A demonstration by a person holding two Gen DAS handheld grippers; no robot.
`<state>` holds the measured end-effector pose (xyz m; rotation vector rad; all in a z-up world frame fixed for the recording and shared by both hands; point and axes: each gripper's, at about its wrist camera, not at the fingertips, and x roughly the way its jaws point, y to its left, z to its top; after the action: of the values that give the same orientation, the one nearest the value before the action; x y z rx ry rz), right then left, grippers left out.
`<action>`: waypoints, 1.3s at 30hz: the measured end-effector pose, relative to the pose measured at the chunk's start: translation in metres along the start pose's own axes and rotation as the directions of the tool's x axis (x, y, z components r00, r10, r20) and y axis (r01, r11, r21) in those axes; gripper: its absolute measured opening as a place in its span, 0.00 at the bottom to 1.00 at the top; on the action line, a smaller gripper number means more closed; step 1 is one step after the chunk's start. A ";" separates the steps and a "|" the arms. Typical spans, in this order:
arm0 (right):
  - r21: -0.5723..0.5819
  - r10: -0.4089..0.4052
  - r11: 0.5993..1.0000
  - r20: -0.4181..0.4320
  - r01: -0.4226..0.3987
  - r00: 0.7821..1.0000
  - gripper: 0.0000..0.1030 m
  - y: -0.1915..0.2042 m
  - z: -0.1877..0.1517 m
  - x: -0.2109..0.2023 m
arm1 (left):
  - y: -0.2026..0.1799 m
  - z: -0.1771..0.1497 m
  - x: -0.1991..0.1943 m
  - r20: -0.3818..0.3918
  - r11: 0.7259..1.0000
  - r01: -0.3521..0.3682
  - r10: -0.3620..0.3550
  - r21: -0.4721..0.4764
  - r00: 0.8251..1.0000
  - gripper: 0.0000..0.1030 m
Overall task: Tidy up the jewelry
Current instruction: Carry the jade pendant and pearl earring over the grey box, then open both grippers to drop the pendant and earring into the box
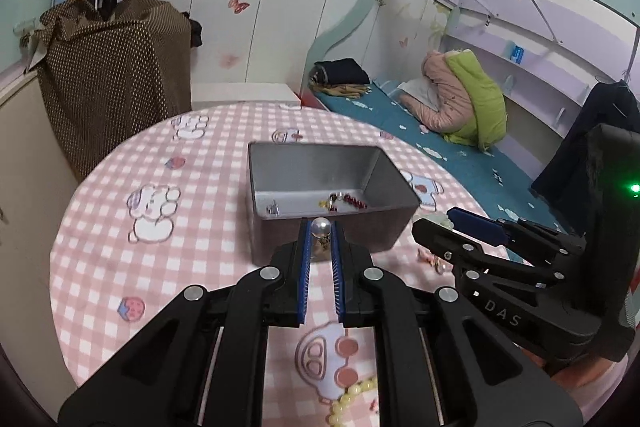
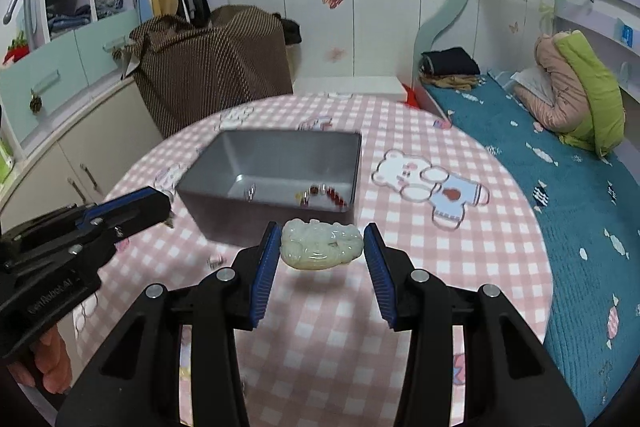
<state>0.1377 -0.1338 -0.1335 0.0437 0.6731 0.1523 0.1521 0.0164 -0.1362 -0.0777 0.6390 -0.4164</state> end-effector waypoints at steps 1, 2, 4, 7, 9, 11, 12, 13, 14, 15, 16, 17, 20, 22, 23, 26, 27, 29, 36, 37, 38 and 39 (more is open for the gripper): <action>-0.003 0.002 1.000 0.010 -0.002 1.000 0.40 0.000 0.004 -0.001 | -0.001 0.003 0.001 0.004 1.000 0.001 -0.001 0.004 1.000 0.10; -0.001 -0.002 1.000 0.019 0.002 1.000 0.40 0.000 0.007 -0.001 | -0.002 0.006 0.002 0.008 1.000 0.003 -0.003 0.007 1.000 0.10; 0.000 -0.002 1.000 0.031 0.002 1.000 0.40 -0.002 0.013 0.001 | -0.004 0.011 0.004 0.015 1.000 0.006 -0.006 0.012 1.000 0.10; 0.000 -0.001 1.000 0.044 0.001 0.999 0.40 -0.002 0.020 0.004 | -0.005 0.018 0.009 0.022 1.000 0.007 -0.007 0.018 1.000 0.10; -0.001 0.000 1.000 0.047 0.000 0.999 0.40 -0.002 0.023 0.007 | -0.006 0.021 0.013 0.024 1.000 0.008 -0.008 0.018 1.000 0.10; -0.002 0.001 1.000 0.046 -0.001 0.999 0.40 -0.002 0.027 0.012 | -0.005 0.024 0.018 0.021 1.000 0.011 -0.011 0.011 1.000 0.10; -0.001 0.002 1.000 0.045 -0.002 0.999 0.40 -0.003 0.029 0.015 | -0.005 0.025 0.020 0.020 1.000 0.011 -0.011 0.009 1.000 0.10; 0.002 0.004 1.000 0.043 -0.004 0.999 0.40 -0.003 0.031 0.018 | -0.005 0.026 0.023 0.021 1.000 0.004 -0.004 0.003 1.000 0.10; 0.005 0.005 1.000 0.041 -0.005 0.999 0.40 -0.004 0.032 0.021 | -0.004 0.027 0.026 0.019 1.000 0.003 -0.002 -0.004 1.000 0.10; 0.007 0.006 1.000 0.039 -0.006 0.999 0.40 -0.004 0.033 0.023 | -0.002 0.029 0.030 0.016 1.000 0.009 -0.008 -0.015 1.000 0.10; 0.008 0.007 1.000 0.035 -0.008 0.999 0.40 -0.005 0.034 0.026 | -0.001 0.030 0.032 0.014 1.000 0.013 -0.013 -0.022 1.000 0.10; 0.009 0.008 1.000 0.033 -0.009 0.999 0.40 -0.006 0.035 0.028 | 0.001 0.031 0.035 0.012 1.000 0.014 -0.013 -0.026 1.000 0.10; 0.010 0.012 1.000 0.020 -0.013 1.000 0.40 -0.007 0.036 0.036 | 0.003 0.032 0.042 0.011 0.999 0.008 -0.007 -0.033 1.000 0.10; 0.012 0.020 1.000 0.012 -0.021 1.000 0.40 -0.007 0.036 0.040 | 0.006 0.033 0.046 0.010 0.999 0.010 -0.010 -0.036 1.000 0.10; 0.009 0.029 1.000 0.007 -0.029 1.000 0.40 -0.007 0.036 0.041 | 0.006 0.033 0.048 0.008 0.999 0.009 -0.009 -0.038 1.000 0.10; 0.010 0.049 0.999 0.001 -0.049 0.999 0.40 -0.007 0.036 0.044 | 0.008 0.033 0.053 0.001 0.999 0.008 -0.008 -0.042 1.000 0.10; 0.010 0.052 0.999 0.007 -0.052 0.999 0.41 -0.007 0.036 0.043 | 0.009 0.033 0.055 0.000 0.999 0.006 -0.006 -0.041 1.000 0.10; 0.010 0.045 0.999 0.025 -0.045 0.999 0.49 -0.008 0.037 0.039 | 0.010 0.033 0.056 0.000 0.999 -0.003 0.003 -0.033 1.000 0.10; 0.050 -0.026 0.998 0.052 0.024 0.998 0.70 -0.025 0.041 0.031 | 0.009 0.032 0.054 -0.002 0.999 -0.024 0.024 -0.023 1.000 0.36; 0.054 -0.036 0.998 0.050 0.033 0.998 0.71 -0.027 0.041 0.030 | 0.009 0.031 0.053 0.001 0.999 -0.033 0.033 -0.021 0.999 0.41; 0.056 -0.041 0.998 0.047 0.039 0.998 0.71 -0.029 0.040 0.030 | 0.009 0.030 0.052 0.002 0.999 -0.034 0.034 -0.021 0.999 0.43; 0.058 -0.045 0.997 0.045 0.042 0.998 0.71 -0.029 0.040 0.030 | 0.009 0.030 0.052 0.000 0.999 -0.032 0.032 -0.022 0.999 0.43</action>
<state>0.1896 -0.1576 -0.1236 0.0868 0.6320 0.0902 0.2104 0.0022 -0.1433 -0.0888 0.6438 -0.3788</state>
